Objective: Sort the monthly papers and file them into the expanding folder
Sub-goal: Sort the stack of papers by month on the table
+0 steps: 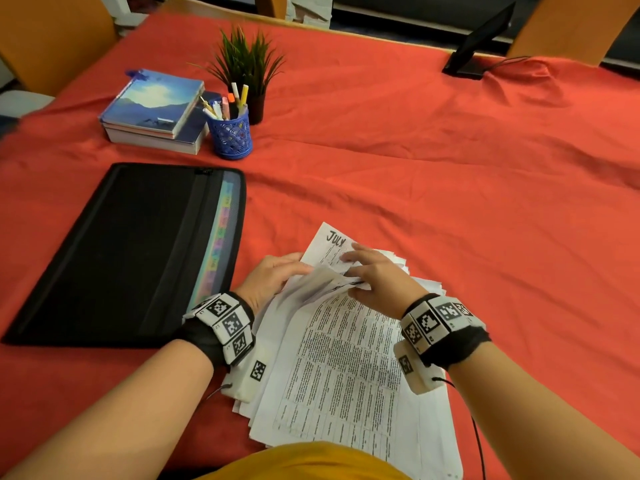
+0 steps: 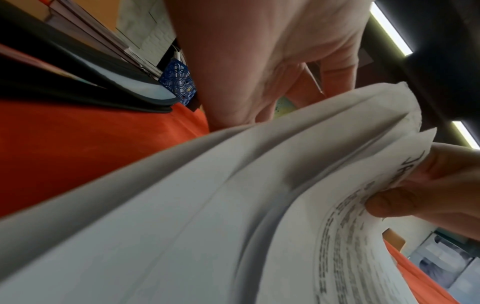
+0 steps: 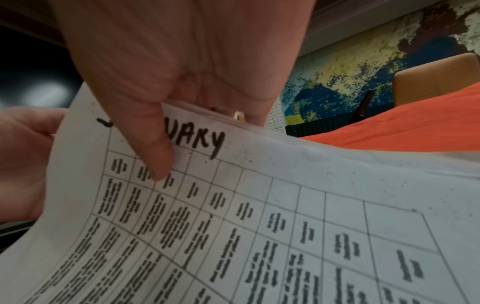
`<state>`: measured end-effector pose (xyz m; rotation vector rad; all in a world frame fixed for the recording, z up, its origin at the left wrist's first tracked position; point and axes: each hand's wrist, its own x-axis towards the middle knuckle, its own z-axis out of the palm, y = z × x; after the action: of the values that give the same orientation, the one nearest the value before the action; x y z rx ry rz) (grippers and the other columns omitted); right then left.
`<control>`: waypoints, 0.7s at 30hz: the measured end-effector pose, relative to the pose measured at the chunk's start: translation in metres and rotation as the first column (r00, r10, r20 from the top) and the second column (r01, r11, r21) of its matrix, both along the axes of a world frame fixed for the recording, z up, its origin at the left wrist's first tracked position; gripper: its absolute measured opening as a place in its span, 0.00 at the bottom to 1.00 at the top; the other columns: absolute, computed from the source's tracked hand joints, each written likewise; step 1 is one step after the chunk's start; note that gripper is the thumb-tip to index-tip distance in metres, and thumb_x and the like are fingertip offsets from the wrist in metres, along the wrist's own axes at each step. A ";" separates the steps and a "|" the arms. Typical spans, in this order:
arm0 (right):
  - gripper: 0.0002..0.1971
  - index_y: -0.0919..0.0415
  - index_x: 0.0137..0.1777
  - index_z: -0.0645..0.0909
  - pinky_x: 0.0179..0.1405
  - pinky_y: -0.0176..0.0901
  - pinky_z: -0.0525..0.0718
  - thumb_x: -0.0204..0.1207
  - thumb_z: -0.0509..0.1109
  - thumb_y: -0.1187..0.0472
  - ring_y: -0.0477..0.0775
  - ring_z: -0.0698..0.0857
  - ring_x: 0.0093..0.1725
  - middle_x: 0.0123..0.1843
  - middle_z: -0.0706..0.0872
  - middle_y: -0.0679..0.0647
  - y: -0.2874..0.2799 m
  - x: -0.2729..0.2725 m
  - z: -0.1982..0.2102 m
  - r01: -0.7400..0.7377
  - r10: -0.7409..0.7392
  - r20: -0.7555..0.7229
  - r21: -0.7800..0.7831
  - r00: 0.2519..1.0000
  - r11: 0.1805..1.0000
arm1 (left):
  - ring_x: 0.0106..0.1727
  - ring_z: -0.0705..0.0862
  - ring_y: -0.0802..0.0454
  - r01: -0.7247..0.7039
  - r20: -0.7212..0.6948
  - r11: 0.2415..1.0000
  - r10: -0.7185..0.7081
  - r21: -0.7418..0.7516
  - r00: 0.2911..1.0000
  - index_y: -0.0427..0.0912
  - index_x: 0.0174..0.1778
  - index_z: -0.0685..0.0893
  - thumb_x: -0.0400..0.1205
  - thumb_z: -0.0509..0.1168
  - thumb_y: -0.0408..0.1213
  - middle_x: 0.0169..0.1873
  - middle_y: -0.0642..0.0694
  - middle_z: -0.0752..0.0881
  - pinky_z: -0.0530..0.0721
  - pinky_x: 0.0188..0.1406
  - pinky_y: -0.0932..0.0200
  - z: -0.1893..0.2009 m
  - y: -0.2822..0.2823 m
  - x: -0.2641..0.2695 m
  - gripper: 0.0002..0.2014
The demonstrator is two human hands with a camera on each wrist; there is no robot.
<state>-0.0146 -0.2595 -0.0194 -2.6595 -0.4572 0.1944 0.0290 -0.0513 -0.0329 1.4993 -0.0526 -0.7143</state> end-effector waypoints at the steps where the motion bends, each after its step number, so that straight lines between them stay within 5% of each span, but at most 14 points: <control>1: 0.13 0.61 0.56 0.85 0.76 0.59 0.61 0.71 0.71 0.67 0.56 0.72 0.72 0.66 0.79 0.56 0.002 0.001 0.002 0.014 -0.015 -0.031 -0.009 0.999 1.000 | 0.49 0.86 0.50 0.000 -0.011 0.999 0.001 0.040 1.000 0.29 0.53 0.87 0.76 0.66 0.40 0.45 0.48 0.90 0.79 0.49 0.59 -0.002 0.000 0.004 0.17; 3: 0.14 0.57 0.60 0.83 0.78 0.55 0.55 0.74 0.68 0.65 0.51 0.78 0.65 0.62 0.80 0.52 0.004 0.001 0.006 0.038 -0.041 -0.070 -0.044 0.997 0.998 | 0.51 0.85 0.44 0.000 -0.026 0.993 0.003 0.117 1.000 0.35 0.52 0.88 0.73 0.66 0.50 0.48 0.43 0.89 0.79 0.53 0.52 -0.004 0.000 0.009 0.22; 6: 0.13 0.58 0.58 0.84 0.77 0.54 0.57 0.74 0.68 0.66 0.53 0.81 0.57 0.53 0.82 0.52 0.007 -0.002 0.011 0.026 -0.027 -0.033 -0.033 0.999 0.999 | 0.54 0.87 0.51 0.073 0.027 0.986 -0.078 0.147 0.997 0.35 0.56 0.87 0.82 0.61 0.36 0.52 0.41 0.89 0.84 0.52 0.61 -0.003 -0.001 0.015 0.14; 10: 0.13 0.59 0.59 0.83 0.68 0.50 0.66 0.75 0.68 0.67 0.53 0.80 0.54 0.50 0.82 0.53 0.004 0.001 0.021 0.012 -0.014 -0.047 -0.037 0.999 0.999 | 0.61 0.82 0.56 0.015 0.212 0.959 -0.078 0.282 0.974 0.35 0.63 0.84 0.79 0.64 0.24 0.61 0.42 0.85 0.74 0.72 0.53 0.000 0.009 0.024 0.17; 12: 0.15 0.59 0.61 0.82 0.67 0.49 0.67 0.75 0.68 0.67 0.54 0.80 0.54 0.50 0.82 0.54 0.002 0.003 0.024 -0.007 0.004 -0.061 -0.049 0.998 0.999 | 0.61 0.79 0.59 -0.068 0.315 0.931 -0.051 0.358 0.948 0.39 0.66 0.82 0.77 0.65 0.21 0.62 0.44 0.84 0.74 0.71 0.56 0.008 0.020 0.030 0.21; 17: 0.16 0.59 0.62 0.81 0.63 0.44 0.68 0.74 0.68 0.67 0.56 0.79 0.58 0.53 0.82 0.55 0.005 0.015 0.020 -0.015 0.010 -0.068 -0.071 0.998 0.997 | 0.54 0.87 0.52 -0.293 0.473 0.919 0.142 0.263 0.870 0.47 0.64 0.82 0.76 0.63 0.18 0.58 0.46 0.86 0.84 0.60 0.47 0.044 0.056 0.047 0.25; 21: 0.16 0.62 0.62 0.82 0.73 0.54 0.65 0.73 0.70 0.66 0.59 0.72 0.70 0.67 0.78 0.60 0.010 0.025 0.012 0.003 -0.008 -0.039 -0.134 0.999 0.991 | 0.52 0.85 0.67 -0.350 0.583 0.919 0.186 0.183 0.791 0.53 0.63 0.80 0.79 0.62 0.20 0.58 0.51 0.84 0.86 0.51 0.67 0.087 0.079 0.057 0.24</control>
<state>0.0103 -0.2495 -0.0078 -2.7818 -0.4383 0.2852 0.0863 0.0281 0.0544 1.9078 -0.1794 -0.0252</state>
